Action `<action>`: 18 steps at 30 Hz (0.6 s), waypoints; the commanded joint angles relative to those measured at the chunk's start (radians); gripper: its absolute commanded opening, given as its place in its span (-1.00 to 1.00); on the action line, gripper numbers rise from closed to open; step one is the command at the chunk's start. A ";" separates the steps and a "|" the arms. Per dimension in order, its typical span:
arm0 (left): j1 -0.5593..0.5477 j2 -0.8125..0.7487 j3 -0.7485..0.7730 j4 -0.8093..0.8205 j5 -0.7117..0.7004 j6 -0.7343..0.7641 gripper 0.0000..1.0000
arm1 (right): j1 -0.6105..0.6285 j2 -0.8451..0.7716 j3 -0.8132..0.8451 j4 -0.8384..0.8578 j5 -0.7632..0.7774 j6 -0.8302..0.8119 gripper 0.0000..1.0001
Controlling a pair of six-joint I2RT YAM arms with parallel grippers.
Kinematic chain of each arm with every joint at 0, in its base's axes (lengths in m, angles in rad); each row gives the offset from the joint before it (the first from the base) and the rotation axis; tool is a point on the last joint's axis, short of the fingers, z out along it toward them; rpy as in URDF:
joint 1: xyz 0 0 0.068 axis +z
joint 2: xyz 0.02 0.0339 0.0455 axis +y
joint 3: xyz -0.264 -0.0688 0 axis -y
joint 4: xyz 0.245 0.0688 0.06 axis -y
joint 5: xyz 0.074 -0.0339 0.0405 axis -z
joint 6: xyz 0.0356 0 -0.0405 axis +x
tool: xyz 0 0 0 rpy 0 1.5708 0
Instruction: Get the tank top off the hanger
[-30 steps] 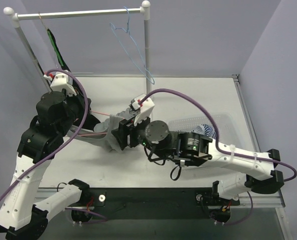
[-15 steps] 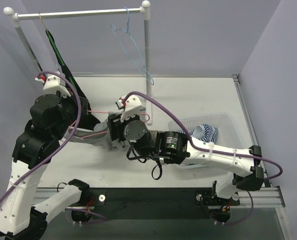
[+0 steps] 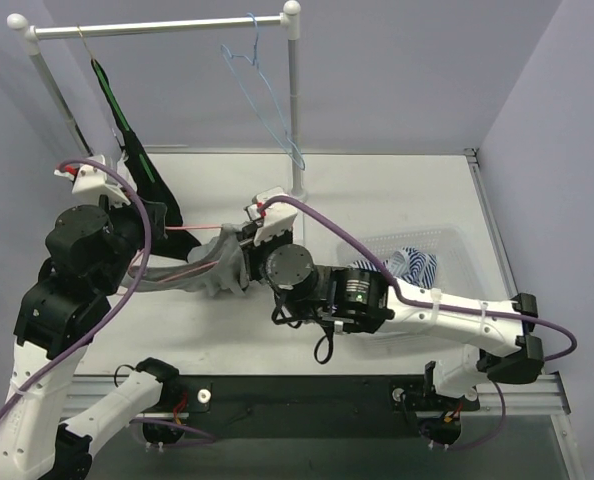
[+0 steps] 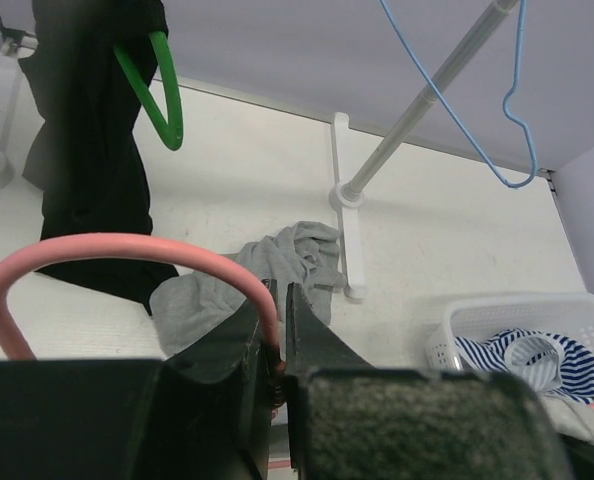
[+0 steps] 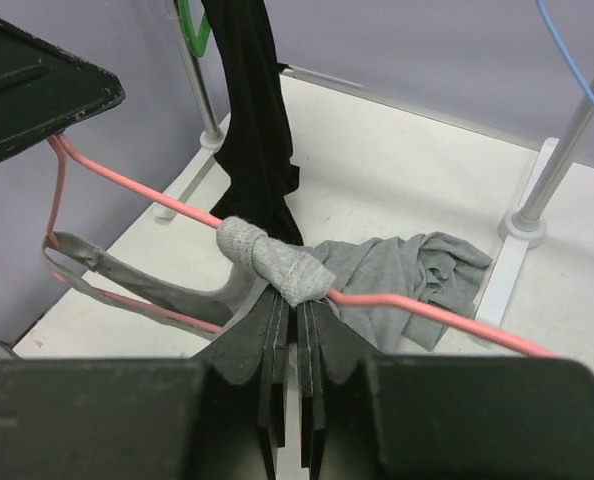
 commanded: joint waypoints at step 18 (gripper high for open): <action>0.002 -0.034 0.010 0.037 -0.031 0.126 -1.00 | -0.003 -0.611 -0.534 0.039 0.043 0.143 -1.00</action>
